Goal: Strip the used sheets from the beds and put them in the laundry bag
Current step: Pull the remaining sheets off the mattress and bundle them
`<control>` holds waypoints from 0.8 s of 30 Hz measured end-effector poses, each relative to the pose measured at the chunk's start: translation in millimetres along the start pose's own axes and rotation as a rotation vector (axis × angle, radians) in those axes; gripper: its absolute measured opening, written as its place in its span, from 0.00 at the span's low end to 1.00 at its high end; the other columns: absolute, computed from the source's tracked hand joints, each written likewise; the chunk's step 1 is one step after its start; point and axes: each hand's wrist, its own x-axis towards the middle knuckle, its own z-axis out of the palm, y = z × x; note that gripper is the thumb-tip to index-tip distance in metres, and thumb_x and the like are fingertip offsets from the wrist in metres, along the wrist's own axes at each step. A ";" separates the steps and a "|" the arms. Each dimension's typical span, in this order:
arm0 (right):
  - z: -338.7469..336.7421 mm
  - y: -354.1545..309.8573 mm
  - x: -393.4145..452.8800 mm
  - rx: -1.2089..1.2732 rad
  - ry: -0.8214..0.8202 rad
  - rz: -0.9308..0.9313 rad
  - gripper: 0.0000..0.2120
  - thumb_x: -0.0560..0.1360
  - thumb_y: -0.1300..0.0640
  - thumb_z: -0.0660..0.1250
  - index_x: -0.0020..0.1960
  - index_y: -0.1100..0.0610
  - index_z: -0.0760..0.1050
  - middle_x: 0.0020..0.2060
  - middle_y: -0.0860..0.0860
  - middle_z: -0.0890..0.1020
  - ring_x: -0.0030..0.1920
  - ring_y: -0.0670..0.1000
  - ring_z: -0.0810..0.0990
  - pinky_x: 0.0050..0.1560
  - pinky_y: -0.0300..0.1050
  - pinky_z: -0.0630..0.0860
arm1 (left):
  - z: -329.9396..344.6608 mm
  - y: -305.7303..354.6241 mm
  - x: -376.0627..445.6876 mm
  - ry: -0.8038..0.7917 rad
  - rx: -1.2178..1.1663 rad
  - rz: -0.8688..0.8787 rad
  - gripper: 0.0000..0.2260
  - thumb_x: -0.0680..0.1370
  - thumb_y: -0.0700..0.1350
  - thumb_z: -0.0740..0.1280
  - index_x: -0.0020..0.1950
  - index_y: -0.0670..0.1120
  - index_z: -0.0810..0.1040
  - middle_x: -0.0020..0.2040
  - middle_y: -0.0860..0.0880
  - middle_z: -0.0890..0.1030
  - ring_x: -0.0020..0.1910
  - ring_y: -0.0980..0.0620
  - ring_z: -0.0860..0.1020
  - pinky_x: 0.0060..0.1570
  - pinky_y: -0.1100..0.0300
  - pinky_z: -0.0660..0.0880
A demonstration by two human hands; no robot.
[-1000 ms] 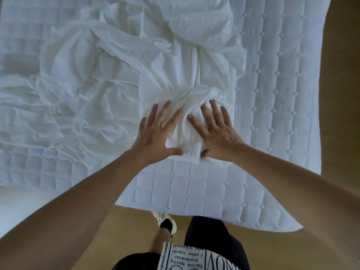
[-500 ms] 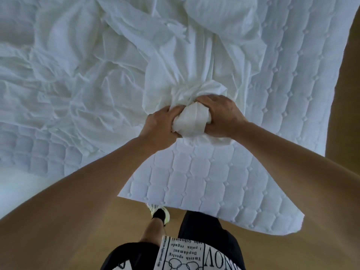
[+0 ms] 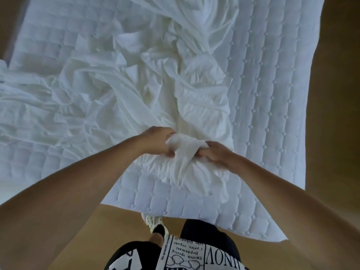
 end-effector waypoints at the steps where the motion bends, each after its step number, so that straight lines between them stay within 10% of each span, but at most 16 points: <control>1: -1.2 2.4 6.4 0.069 0.162 0.020 0.32 0.63 0.33 0.73 0.64 0.46 0.80 0.58 0.49 0.84 0.58 0.55 0.82 0.64 0.53 0.77 | 9.2 -3.4 -0.1 0.216 0.064 -0.001 0.25 0.76 0.55 0.74 0.71 0.52 0.74 0.68 0.48 0.78 0.66 0.43 0.76 0.65 0.47 0.74; 4: -11.2 5.6 22.4 0.367 0.438 -0.033 0.38 0.62 0.30 0.73 0.68 0.47 0.77 0.63 0.51 0.81 0.62 0.56 0.81 0.68 0.58 0.76 | 43.2 -8.3 -13.2 0.500 0.028 0.097 0.29 0.81 0.58 0.63 0.81 0.56 0.61 0.80 0.47 0.63 0.79 0.41 0.61 0.76 0.40 0.61; 7: -2.5 -2.1 -0.2 0.540 0.486 -0.107 0.35 0.75 0.33 0.67 0.78 0.44 0.66 0.73 0.49 0.74 0.67 0.51 0.78 0.66 0.50 0.74 | 74.3 -13.1 -32.0 0.363 0.170 0.205 0.43 0.76 0.72 0.60 0.82 0.64 0.37 0.84 0.52 0.41 0.83 0.43 0.40 0.79 0.37 0.43; 12: 64.0 45.3 -53.3 -0.400 0.877 -0.744 0.35 0.78 0.38 0.66 0.79 0.55 0.64 0.81 0.60 0.60 0.80 0.59 0.61 0.78 0.54 0.60 | 88.1 -15.9 -17.0 0.277 0.156 0.118 0.52 0.74 0.69 0.69 0.79 0.65 0.29 0.83 0.56 0.33 0.81 0.45 0.32 0.78 0.32 0.41; 16: 72.5 84.0 -14.9 -1.177 0.605 -0.759 0.50 0.67 0.37 0.79 0.81 0.54 0.62 0.82 0.64 0.54 0.80 0.69 0.54 0.77 0.72 0.55 | 61.3 -11.3 17.7 0.244 0.017 0.070 0.50 0.73 0.67 0.72 0.81 0.65 0.38 0.84 0.56 0.42 0.83 0.46 0.41 0.79 0.34 0.45; 21: 29.7 54.0 47.5 -1.275 0.486 -0.555 0.67 0.59 0.34 0.82 0.84 0.48 0.46 0.82 0.64 0.45 0.80 0.73 0.47 0.74 0.79 0.51 | 62.5 -23.6 11.9 0.630 0.077 0.214 0.40 0.77 0.67 0.64 0.83 0.58 0.50 0.84 0.45 0.53 0.82 0.37 0.53 0.76 0.35 0.59; 24: 11.8 48.0 67.8 -1.337 0.451 -0.626 0.59 0.65 0.34 0.77 0.84 0.48 0.48 0.81 0.66 0.47 0.79 0.74 0.50 0.73 0.79 0.53 | 89.0 -43.7 4.2 0.514 0.323 0.380 0.56 0.65 0.73 0.70 0.84 0.56 0.45 0.85 0.44 0.46 0.82 0.35 0.46 0.75 0.28 0.53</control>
